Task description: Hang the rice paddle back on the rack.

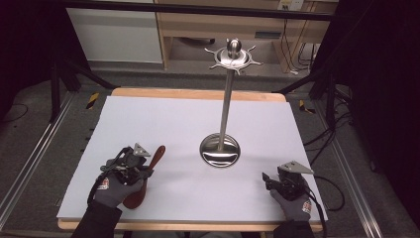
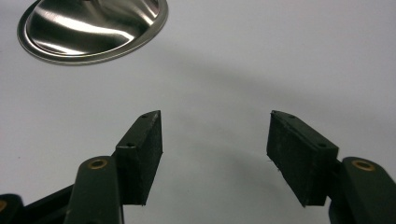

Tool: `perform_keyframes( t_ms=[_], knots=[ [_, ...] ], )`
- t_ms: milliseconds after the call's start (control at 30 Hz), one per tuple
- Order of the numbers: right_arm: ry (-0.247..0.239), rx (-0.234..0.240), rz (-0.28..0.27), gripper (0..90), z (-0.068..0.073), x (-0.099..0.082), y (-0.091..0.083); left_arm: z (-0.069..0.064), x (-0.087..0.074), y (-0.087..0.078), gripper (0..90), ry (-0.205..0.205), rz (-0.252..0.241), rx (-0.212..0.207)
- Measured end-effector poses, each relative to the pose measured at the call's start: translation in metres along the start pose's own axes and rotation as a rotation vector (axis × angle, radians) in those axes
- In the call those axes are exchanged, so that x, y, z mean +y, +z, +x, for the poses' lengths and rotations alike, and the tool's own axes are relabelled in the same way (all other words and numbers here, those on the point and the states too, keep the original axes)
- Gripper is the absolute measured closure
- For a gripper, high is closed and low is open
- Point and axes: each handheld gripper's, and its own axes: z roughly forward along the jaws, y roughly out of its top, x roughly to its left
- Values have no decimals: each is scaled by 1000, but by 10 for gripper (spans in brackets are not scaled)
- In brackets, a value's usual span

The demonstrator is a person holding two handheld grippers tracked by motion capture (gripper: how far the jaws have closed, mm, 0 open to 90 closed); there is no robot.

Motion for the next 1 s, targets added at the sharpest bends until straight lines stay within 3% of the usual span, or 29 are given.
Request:
perform_keyframes(
  t_ms=[667, 1000],
  knots=[
    [-3, -10, -11, 362, 0, 0, -1, 1, 0, -25, 781, -21, -158, 16],
    [-8, -10, -15, 363, -1, 0, -1, 2, 2, -39, 781, -40, -274, 31]
  ],
)
